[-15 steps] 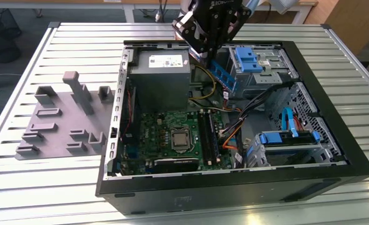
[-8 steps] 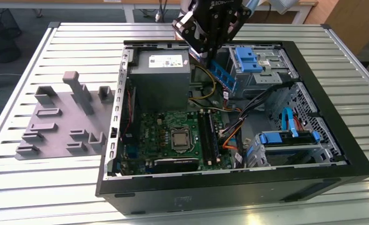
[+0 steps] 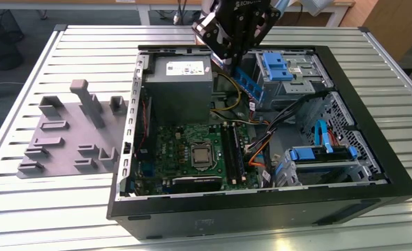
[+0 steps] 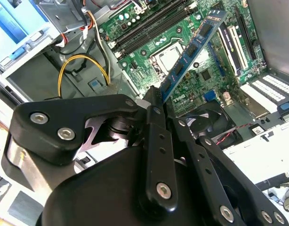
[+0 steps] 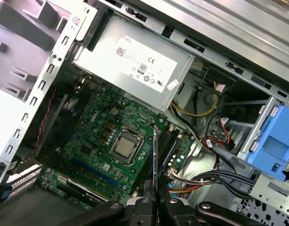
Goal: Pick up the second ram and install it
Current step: 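Insert the second ram into the second slot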
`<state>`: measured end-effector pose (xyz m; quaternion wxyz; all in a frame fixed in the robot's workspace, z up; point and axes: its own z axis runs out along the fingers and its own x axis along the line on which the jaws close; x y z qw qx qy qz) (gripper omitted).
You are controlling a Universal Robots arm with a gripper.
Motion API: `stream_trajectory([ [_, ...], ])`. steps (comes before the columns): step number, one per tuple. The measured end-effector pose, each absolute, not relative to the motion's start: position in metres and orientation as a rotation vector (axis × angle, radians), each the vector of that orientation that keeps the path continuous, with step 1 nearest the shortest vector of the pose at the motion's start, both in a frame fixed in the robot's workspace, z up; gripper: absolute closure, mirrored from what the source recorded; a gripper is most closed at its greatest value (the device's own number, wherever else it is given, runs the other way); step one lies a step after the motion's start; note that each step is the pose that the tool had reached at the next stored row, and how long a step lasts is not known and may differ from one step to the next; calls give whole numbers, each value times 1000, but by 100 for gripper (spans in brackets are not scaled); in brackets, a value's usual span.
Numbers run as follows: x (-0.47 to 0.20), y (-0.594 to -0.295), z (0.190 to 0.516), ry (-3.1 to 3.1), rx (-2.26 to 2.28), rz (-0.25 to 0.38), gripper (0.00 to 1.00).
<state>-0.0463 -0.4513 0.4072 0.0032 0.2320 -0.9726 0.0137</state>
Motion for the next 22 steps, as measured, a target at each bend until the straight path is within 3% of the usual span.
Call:
stream_trajectory([
  [22, -46, -451, 402, -3136, 430, 52, 86],
])
